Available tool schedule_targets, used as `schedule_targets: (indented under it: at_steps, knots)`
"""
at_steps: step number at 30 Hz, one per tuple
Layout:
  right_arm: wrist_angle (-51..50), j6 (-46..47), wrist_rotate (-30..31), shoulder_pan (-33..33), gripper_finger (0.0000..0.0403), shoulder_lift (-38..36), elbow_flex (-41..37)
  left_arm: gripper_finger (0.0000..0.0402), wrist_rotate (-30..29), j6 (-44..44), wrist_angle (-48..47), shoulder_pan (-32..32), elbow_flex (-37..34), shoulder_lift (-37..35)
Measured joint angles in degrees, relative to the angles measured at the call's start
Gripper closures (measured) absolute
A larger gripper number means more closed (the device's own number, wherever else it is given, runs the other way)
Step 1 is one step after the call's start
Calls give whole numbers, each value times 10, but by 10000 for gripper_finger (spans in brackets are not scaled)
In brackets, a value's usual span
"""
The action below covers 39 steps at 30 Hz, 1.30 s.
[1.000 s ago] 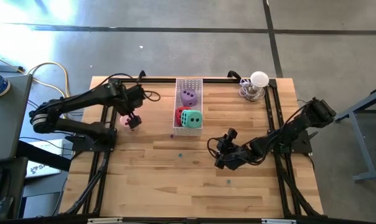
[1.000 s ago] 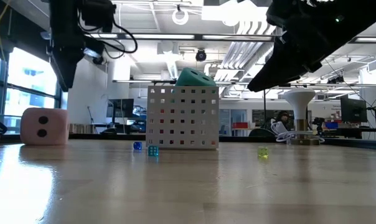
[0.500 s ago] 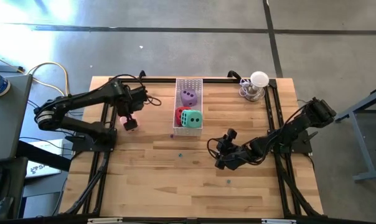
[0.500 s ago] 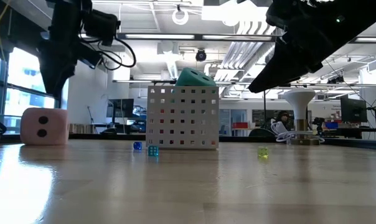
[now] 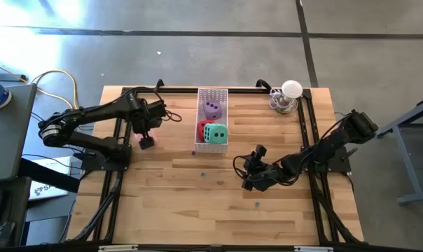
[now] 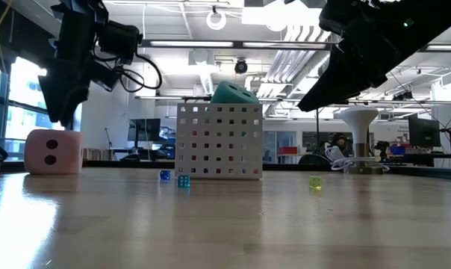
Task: Pick & Place Dice
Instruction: Put the large pink die into the bin
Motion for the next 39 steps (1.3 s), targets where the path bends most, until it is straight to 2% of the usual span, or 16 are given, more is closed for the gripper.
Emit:
schedule_targets:
  at_steps: [9, 19, 24, 31, 34, 39]
  knots:
    - [0, 0, 0, 0, 172, 0, 0, 4, -19, -9, 9, 2, -10, 0]
    - [0, 3, -2, 0, 172, 0, 0, 4, -28, 13, 33, 40, -19, 0]
    - [0, 4, -2, 0, 172, 0, 0, 4, 12, 39, 54, 53, -34, 0]
    - [0, 3, -2, 0, 172, 0, 0, 4, 18, 41, 55, 64, -35, 1]
    - [0, 3, -2, 0, 172, 0, 0, 4, 39, 51, 55, 64, -36, 13]
    - [0, 3, -2, 0, 172, 0, 0, 4, 33, 53, 58, 63, -36, 59]
